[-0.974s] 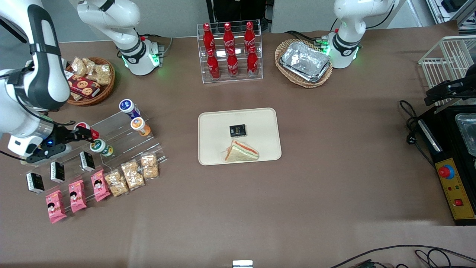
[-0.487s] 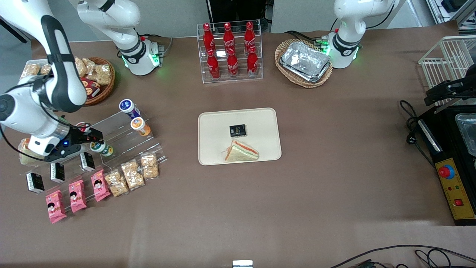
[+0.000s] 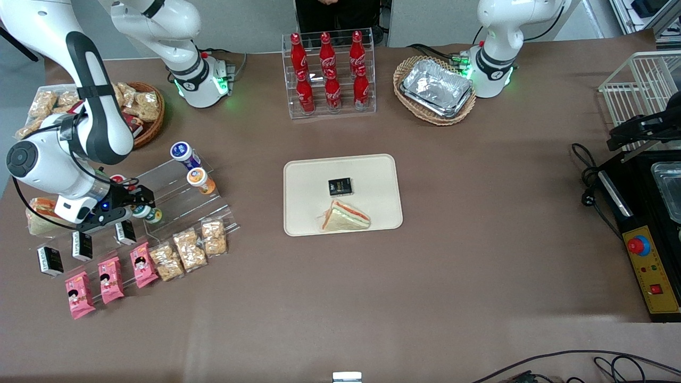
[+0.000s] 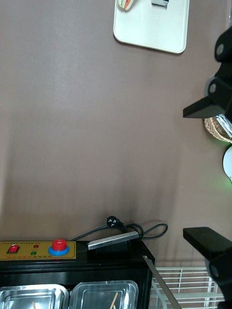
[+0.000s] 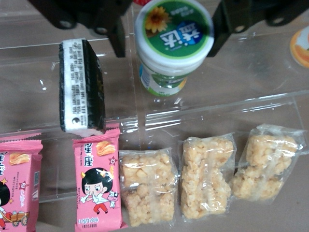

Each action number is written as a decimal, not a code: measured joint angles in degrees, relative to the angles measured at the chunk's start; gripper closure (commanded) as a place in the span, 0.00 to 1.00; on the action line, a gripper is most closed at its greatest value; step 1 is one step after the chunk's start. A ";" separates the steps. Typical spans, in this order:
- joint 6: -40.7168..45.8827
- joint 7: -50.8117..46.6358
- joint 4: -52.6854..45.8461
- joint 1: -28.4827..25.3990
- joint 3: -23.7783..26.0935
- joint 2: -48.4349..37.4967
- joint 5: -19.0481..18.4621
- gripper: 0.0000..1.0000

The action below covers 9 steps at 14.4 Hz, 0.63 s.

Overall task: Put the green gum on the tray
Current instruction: 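Close the right gripper on the green gum bottle and lift it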

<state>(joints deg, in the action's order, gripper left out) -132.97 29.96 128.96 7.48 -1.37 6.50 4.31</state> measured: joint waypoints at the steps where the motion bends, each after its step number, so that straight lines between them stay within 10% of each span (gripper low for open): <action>1: -0.07 0.00 0.00 -0.01 0.03 0.00 0.02 0.72; 9: 4.75 0.00 -4.77 -0.03 0.06 -0.38 1.01 0.72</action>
<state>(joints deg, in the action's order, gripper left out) -128.22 29.96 124.19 7.45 -1.31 6.13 5.31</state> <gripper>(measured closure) 0.410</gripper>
